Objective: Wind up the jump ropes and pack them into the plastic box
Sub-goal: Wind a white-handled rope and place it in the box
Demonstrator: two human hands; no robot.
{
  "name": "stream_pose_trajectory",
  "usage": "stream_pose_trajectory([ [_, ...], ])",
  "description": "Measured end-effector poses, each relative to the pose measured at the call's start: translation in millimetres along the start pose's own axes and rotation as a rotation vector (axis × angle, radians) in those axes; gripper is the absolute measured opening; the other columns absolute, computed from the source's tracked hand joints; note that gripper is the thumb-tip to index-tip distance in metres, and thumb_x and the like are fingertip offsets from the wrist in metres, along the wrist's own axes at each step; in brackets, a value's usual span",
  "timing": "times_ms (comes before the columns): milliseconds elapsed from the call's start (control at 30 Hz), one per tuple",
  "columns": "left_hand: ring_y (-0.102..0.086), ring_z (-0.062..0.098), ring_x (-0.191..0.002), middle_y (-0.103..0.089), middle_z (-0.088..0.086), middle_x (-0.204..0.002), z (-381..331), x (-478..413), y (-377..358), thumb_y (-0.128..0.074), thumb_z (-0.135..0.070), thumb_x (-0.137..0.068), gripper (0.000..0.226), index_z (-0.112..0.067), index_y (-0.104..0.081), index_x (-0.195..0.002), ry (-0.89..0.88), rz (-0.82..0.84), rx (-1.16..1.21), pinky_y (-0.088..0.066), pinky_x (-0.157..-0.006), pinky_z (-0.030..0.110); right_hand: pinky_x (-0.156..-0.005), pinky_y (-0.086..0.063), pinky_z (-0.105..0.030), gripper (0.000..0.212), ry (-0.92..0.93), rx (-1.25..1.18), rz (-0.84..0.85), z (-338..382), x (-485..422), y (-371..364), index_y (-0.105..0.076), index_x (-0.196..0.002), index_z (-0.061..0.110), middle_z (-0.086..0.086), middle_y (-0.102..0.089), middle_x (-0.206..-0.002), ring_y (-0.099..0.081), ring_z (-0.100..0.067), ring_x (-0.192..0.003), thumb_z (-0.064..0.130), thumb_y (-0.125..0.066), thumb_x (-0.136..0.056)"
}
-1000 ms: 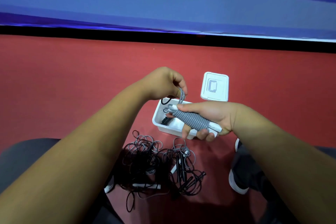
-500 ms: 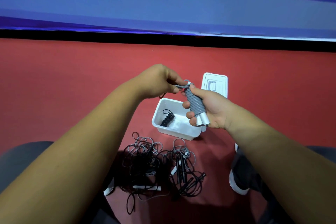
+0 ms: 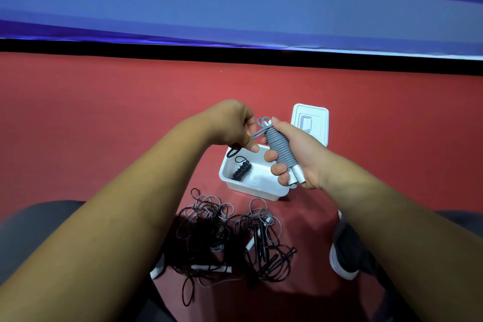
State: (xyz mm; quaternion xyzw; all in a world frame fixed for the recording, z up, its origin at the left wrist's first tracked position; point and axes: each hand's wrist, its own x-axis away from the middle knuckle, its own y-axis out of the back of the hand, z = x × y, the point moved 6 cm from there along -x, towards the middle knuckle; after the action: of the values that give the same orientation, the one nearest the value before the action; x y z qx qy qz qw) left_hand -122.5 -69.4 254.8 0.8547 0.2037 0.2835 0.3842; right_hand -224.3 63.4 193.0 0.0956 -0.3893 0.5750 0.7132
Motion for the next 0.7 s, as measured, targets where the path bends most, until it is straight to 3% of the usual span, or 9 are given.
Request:
stream_pose_trajectory([
  [133, -0.059, 0.015, -0.056, -0.067, -0.001, -0.065, 5, -2, -4, -0.091, -0.035, -0.078, 0.028, -0.015, -0.073, -0.086, 0.030, -0.007, -0.061, -0.045, -0.057, 0.024, -0.049, -0.029, -0.019, 0.052, 0.006, 0.007, 0.016, 0, 0, -2, -0.061, -0.108, 0.025, 0.002, -0.049, -0.070, -0.033, -0.015, -0.048, 0.075, -0.057, -0.094],
  [267, -0.046, 0.013, -0.046, -0.055, -0.008, -0.052, 7, 5, -4, -0.075, -0.047, -0.093, 0.033, -0.015, -0.075, -0.084, -0.003, 0.023, 0.098, -0.041, -0.050, 0.022, -0.049, -0.030, -0.019, 0.053, 0.023, -0.006, 0.000, 6, 0, 3, -0.063, -0.105, 0.024, 0.003, -0.049, -0.070, -0.034, -0.014, -0.048, 0.076, -0.056, -0.093],
  [333, -0.040, 0.009, -0.047, -0.058, -0.010, -0.056, 5, 10, -5, -0.061, -0.046, -0.103, 0.042, -0.010, -0.070, -0.084, -0.038, 0.052, 0.313, -0.037, -0.047, 0.022, -0.047, -0.029, -0.018, 0.053, 0.039, -0.023, -0.008, 9, 1, 7, -0.060, -0.102, 0.023, 0.003, -0.049, -0.069, -0.035, -0.014, -0.047, 0.075, -0.056, -0.094],
  [433, -0.039, 0.013, -0.056, -0.070, 0.007, -0.080, 6, 9, -8, -0.044, -0.048, -0.110, 0.049, -0.010, -0.067, -0.090, -0.029, 0.076, 0.583, -0.035, -0.049, 0.025, -0.047, -0.026, -0.018, 0.052, 0.049, -0.039, -0.005, 12, 2, 10, -0.059, -0.097, 0.023, 0.003, -0.047, -0.069, -0.033, -0.014, -0.048, 0.075, -0.055, -0.095],
  [533, -0.045, 0.015, -0.060, -0.064, 0.010, -0.084, 11, 4, -11, -0.047, -0.031, -0.112, 0.034, -0.007, -0.067, -0.098, -0.029, 0.106, 0.657, -0.043, -0.054, 0.029, -0.047, -0.026, -0.018, 0.051, 0.051, -0.043, -0.011, 14, 3, 11, -0.058, -0.094, 0.024, 0.003, -0.046, -0.069, -0.032, -0.013, -0.048, 0.074, -0.054, -0.096],
  [700, -0.059, 0.010, -0.068, -0.067, -0.006, -0.075, 17, 3, -5, -0.063, -0.009, -0.103, 0.013, -0.017, -0.074, -0.100, -0.083, 0.098, 0.453, -0.057, -0.072, 0.026, -0.049, -0.025, -0.018, 0.049, 0.033, -0.048, 0.007, 14, 5, 12, -0.058, -0.095, 0.024, 0.004, -0.044, -0.069, -0.031, -0.014, -0.048, 0.073, -0.056, -0.094],
])
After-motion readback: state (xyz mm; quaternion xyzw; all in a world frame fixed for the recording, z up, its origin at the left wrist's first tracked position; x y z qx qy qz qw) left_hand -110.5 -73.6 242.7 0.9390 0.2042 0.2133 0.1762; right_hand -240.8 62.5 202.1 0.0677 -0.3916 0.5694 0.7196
